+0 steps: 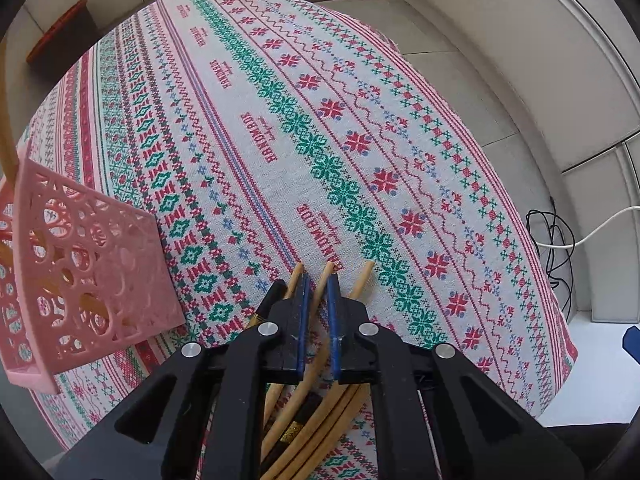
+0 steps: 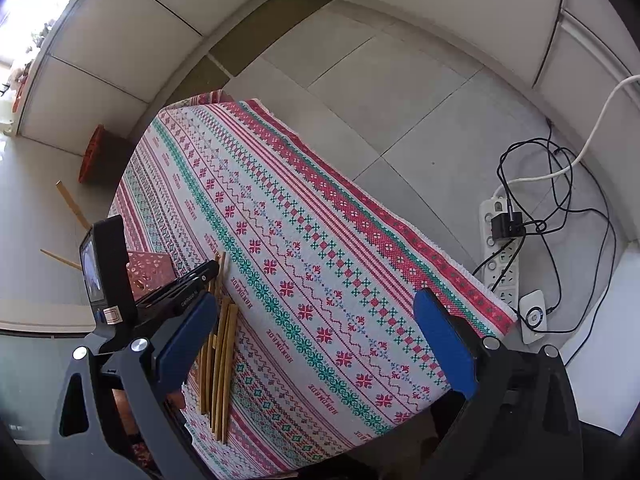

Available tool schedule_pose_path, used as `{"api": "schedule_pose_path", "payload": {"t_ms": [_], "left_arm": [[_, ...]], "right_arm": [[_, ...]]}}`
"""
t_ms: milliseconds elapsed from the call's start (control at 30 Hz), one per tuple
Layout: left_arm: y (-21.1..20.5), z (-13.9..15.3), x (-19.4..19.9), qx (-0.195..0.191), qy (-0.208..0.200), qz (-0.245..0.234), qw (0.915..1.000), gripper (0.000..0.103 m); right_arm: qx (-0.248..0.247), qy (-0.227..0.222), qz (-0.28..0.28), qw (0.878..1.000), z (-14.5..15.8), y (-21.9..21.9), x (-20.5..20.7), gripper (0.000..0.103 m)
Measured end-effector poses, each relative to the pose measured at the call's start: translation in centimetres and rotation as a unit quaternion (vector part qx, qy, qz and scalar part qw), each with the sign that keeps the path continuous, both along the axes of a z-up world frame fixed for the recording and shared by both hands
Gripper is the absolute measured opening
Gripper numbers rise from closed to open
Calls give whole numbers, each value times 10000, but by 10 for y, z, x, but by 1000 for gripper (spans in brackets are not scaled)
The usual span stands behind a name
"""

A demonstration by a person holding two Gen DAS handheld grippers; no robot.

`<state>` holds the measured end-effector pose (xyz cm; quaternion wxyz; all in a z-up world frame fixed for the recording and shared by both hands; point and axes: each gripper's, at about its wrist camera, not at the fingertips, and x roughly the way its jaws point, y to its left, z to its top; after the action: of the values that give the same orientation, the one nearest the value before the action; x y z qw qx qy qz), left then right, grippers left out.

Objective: Organize utensils

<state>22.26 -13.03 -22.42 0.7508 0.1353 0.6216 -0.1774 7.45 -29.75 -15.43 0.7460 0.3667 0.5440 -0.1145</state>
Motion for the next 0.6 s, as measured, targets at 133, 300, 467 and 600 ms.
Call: {"api": "schedule_pose_path", "payload": {"t_ms": [133,300,467,600], "left_arm": [[-6,-2,-5,77,-61,-118,9999,8],[-3,-2,-43,94,-479,-156,9987,5],[28,43,-85,-98,-996,-184,9948,4],[63,91,-112,-324,-1514,-136,9878,4]], "right_arm": [[-108,35,28,9999,-2,1,2,96],[-275,199,96,9994,-12,8,12,96],[-411,198,422,9981,-25,41,39,95],[-361,226,768,9961,-38,79,71,76]]}}
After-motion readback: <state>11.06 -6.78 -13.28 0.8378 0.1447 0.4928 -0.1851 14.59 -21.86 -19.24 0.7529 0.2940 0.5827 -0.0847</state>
